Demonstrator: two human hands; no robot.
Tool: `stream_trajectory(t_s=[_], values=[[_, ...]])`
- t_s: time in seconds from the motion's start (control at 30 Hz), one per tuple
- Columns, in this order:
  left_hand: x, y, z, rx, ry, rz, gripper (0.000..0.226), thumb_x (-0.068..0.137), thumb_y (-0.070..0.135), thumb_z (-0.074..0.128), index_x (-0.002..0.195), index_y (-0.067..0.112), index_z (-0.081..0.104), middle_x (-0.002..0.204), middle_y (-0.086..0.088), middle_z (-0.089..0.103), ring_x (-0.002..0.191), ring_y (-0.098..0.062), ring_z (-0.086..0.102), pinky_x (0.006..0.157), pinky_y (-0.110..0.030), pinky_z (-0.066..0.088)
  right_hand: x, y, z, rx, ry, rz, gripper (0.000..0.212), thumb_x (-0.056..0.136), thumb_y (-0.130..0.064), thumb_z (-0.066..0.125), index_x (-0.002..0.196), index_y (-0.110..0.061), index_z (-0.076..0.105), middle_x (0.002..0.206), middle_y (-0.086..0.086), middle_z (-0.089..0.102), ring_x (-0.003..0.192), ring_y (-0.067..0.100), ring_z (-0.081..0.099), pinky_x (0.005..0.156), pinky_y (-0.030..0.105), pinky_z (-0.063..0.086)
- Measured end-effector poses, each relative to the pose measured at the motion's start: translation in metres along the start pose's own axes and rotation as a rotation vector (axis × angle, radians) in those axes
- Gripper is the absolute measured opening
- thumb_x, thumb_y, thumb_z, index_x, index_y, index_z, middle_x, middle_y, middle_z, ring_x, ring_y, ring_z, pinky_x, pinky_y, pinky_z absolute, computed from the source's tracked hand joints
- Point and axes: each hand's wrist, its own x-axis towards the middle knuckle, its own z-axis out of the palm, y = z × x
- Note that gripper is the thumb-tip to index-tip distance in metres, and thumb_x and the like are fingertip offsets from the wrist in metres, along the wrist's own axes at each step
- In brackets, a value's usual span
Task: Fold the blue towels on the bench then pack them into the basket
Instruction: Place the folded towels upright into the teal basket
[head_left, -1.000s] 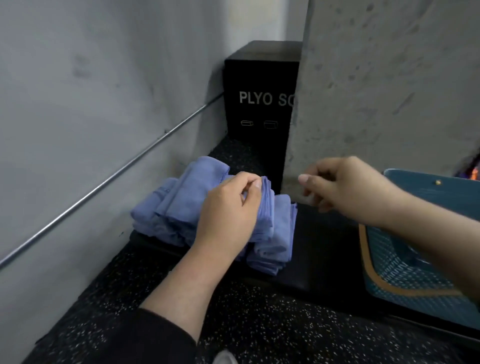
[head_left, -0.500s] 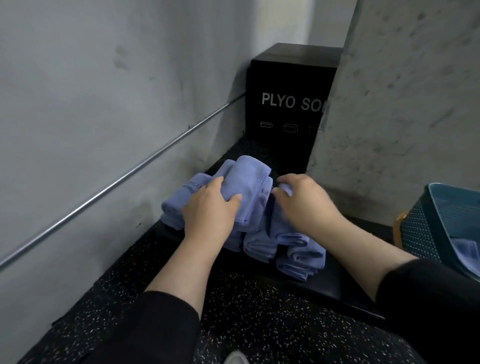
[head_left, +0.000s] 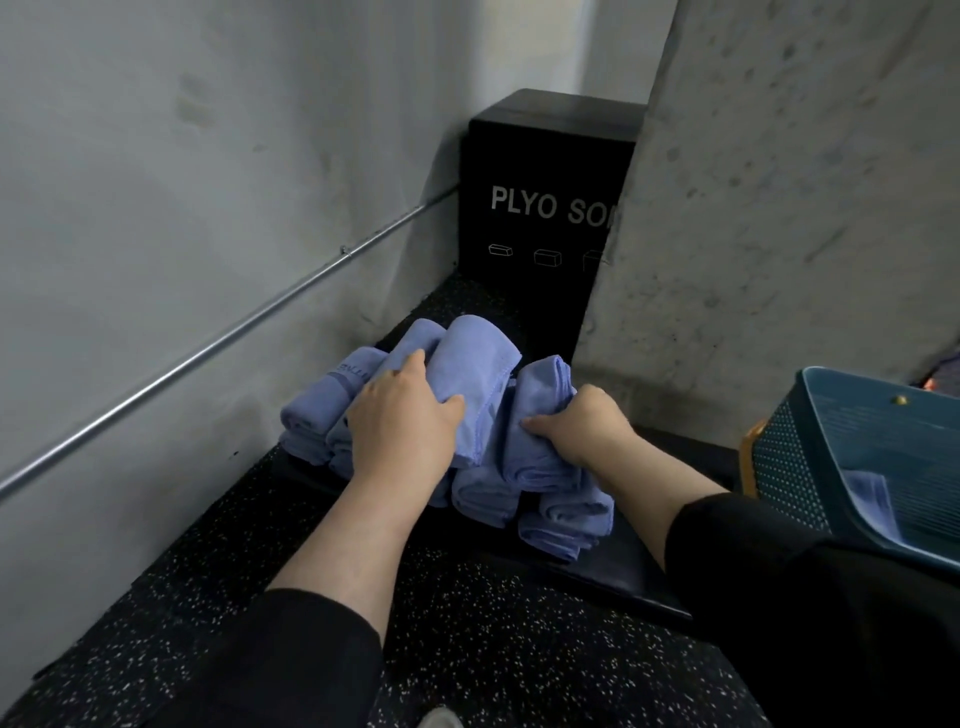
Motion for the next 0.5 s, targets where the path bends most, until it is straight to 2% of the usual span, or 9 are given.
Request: stream_trajectory(t_s=[0.07, 0.17, 0.27, 0.33, 0.4, 0.5], values=[[0.001, 0.000, -0.001, -0.093, -0.007, -0.034, 0.042, 0.094, 0.029, 0.062, 0.133, 0.017, 0.055, 0.105, -0.005, 0.066, 0.088, -0.025, 0.056, 0.074, -0.037, 0.043, -0.001, -0.001, 0.002, 0.188, 0.036, 0.030, 0.032, 0.078, -0.032, 0.080, 0.080, -0.013, 0.054, 0.085, 0.009, 0.064, 0.085, 0.029, 0.065, 0.073, 0.039, 0.055], [0.001, 0.003, -0.006, -0.358, 0.019, -0.095, 0.045, 0.093, 0.025, 0.061, 0.136, 0.019, 0.055, 0.110, -0.001, 0.067, 0.091, -0.022, 0.059, 0.076, -0.034, 0.045, -0.011, -0.003, 0.000, 0.509, 0.081, 0.063, 0.018, 0.081, -0.019, 0.076, 0.085, -0.008, 0.063, 0.087, 0.016, 0.069, 0.079, 0.032, 0.068, 0.067, 0.039, 0.056], [0.000, 0.013, -0.015, -0.700, 0.082, -0.153, 0.028, 0.091, 0.025, 0.063, 0.119, 0.026, 0.061, 0.098, 0.010, 0.069, 0.085, -0.010, 0.065, 0.067, -0.023, 0.047, -0.024, -0.005, -0.014, 0.736, 0.070, 0.053, 0.021, 0.081, -0.019, 0.074, 0.094, -0.004, 0.070, 0.095, 0.020, 0.074, 0.087, 0.038, 0.072, 0.078, 0.050, 0.060], [-0.002, 0.022, -0.017, -0.995, 0.053, -0.236, 0.015, 0.086, 0.026, 0.067, 0.101, 0.023, 0.067, 0.087, 0.007, 0.071, 0.078, -0.013, 0.068, 0.063, -0.025, 0.049, -0.036, -0.004, -0.032, 0.851, 0.035, 0.022, 0.020, 0.081, -0.018, 0.075, 0.095, -0.004, 0.072, 0.094, 0.019, 0.075, 0.090, 0.040, 0.072, 0.082, 0.058, 0.059], [-0.006, 0.035, -0.019, -1.298, -0.053, -0.364, 0.006, 0.086, 0.025, 0.069, 0.084, 0.019, 0.069, 0.080, -0.002, 0.070, 0.071, -0.021, 0.069, 0.060, -0.032, 0.052, -0.053, 0.001, -0.056, 0.920, 0.021, -0.026, 0.017, 0.084, -0.016, 0.074, 0.097, -0.004, 0.073, 0.093, 0.018, 0.076, 0.091, 0.039, 0.073, 0.082, 0.057, 0.059], [-0.014, 0.057, -0.013, -1.559, -0.319, -0.420, 0.027, 0.094, 0.026, 0.067, 0.068, 0.021, 0.070, 0.072, 0.000, 0.068, 0.059, -0.014, 0.066, 0.060, -0.030, 0.054, -0.079, 0.020, -0.107, 0.941, 0.071, -0.144, 0.015, 0.089, -0.013, 0.071, 0.103, -0.006, 0.073, 0.096, 0.016, 0.076, 0.088, 0.031, 0.074, 0.081, 0.047, 0.060]])
